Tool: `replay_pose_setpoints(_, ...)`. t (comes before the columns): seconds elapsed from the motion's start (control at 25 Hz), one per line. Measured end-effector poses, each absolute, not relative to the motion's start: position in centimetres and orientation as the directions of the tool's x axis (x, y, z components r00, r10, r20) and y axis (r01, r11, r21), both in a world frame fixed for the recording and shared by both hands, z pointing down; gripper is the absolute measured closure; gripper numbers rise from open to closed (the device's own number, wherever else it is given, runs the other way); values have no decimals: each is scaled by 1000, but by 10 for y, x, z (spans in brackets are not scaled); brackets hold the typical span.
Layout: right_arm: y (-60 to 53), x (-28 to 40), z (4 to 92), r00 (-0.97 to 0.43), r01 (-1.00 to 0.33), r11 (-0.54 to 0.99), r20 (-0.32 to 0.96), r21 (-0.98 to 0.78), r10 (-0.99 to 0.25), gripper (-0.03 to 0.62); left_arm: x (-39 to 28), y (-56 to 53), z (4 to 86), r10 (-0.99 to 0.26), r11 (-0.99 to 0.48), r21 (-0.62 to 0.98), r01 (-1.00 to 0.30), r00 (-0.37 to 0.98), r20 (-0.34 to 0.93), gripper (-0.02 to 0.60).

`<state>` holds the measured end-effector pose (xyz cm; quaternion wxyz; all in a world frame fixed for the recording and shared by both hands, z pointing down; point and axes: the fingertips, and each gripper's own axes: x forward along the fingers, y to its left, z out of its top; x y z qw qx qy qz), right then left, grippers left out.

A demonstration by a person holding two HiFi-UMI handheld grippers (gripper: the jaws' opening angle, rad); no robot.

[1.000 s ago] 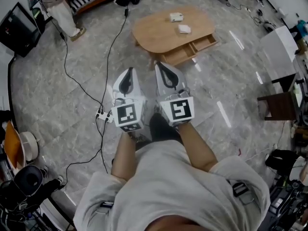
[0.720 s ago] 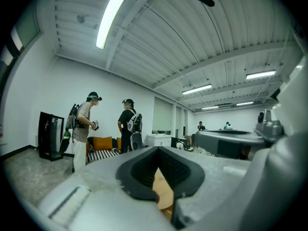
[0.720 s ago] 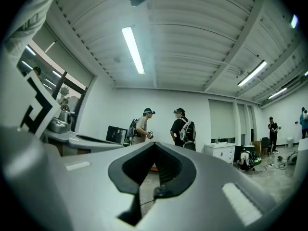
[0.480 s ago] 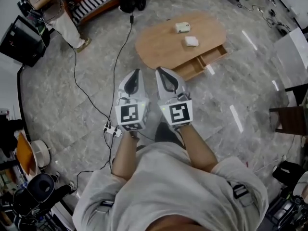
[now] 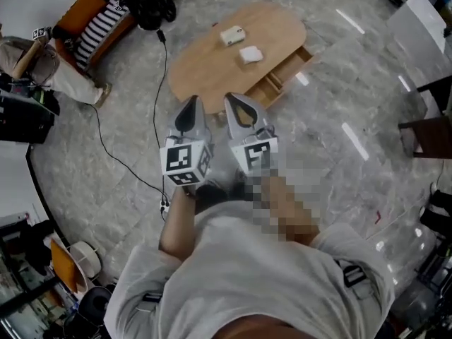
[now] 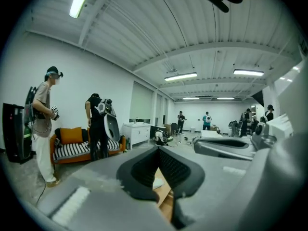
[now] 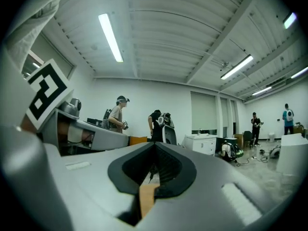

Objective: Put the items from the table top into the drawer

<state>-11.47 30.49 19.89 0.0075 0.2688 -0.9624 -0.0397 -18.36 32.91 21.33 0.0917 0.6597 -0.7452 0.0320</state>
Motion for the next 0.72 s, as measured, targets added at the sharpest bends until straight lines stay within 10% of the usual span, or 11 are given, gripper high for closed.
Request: replay_pose_setpoints(0.72, 118, -91, 245, -634, -760, 646, 133, 74, -762, 586, -166, 117, 252, -948, -196, 166, -967, 230, 221, 561)
